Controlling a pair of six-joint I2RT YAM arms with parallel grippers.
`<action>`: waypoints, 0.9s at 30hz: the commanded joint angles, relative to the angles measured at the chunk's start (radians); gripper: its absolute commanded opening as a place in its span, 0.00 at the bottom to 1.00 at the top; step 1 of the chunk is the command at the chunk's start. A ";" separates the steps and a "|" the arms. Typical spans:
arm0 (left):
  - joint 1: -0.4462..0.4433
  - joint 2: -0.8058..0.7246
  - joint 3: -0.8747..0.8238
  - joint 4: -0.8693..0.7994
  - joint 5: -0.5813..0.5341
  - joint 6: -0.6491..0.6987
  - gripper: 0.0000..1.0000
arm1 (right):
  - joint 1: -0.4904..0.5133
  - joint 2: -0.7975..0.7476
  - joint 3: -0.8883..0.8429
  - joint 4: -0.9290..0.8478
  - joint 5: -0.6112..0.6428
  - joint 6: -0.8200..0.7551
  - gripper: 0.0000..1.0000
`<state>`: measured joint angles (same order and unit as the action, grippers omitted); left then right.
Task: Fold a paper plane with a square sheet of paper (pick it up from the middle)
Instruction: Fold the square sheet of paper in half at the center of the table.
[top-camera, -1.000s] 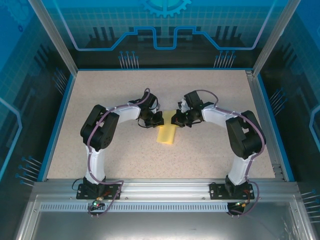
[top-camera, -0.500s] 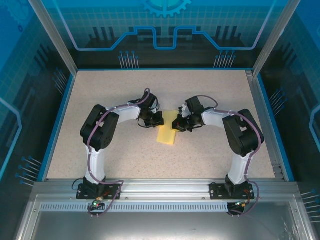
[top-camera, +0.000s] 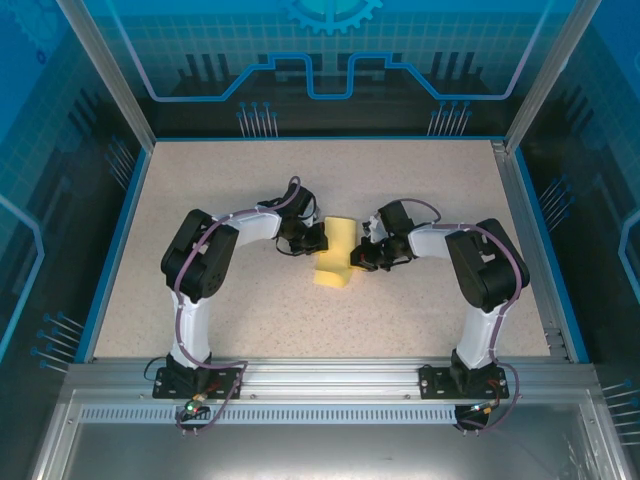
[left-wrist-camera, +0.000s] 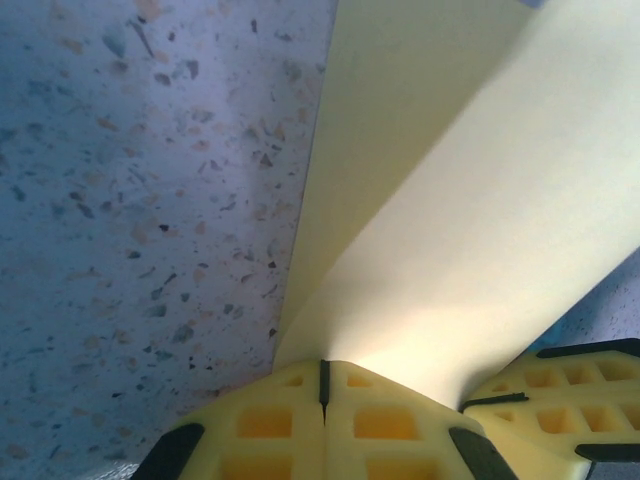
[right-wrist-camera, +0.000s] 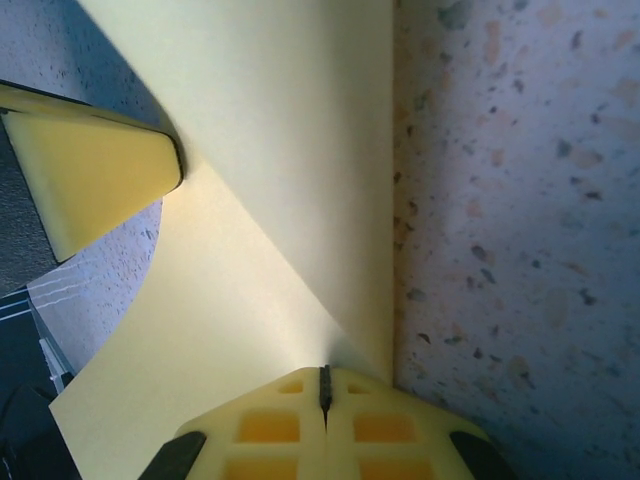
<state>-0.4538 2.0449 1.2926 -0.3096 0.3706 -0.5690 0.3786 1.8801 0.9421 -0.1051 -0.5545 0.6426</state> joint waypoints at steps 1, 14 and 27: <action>-0.011 0.027 -0.019 -0.035 -0.016 0.027 0.00 | -0.004 -0.022 -0.007 0.027 -0.025 -0.020 0.00; -0.011 0.024 -0.014 -0.038 -0.012 0.029 0.00 | 0.019 -0.029 -0.086 0.151 -0.077 0.046 0.00; -0.011 0.021 -0.012 -0.040 -0.010 0.030 0.00 | 0.022 -0.062 -0.097 0.110 -0.058 0.003 0.00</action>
<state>-0.4545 2.0449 1.2926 -0.3092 0.3710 -0.5674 0.3870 1.8511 0.8375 0.0406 -0.6132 0.6682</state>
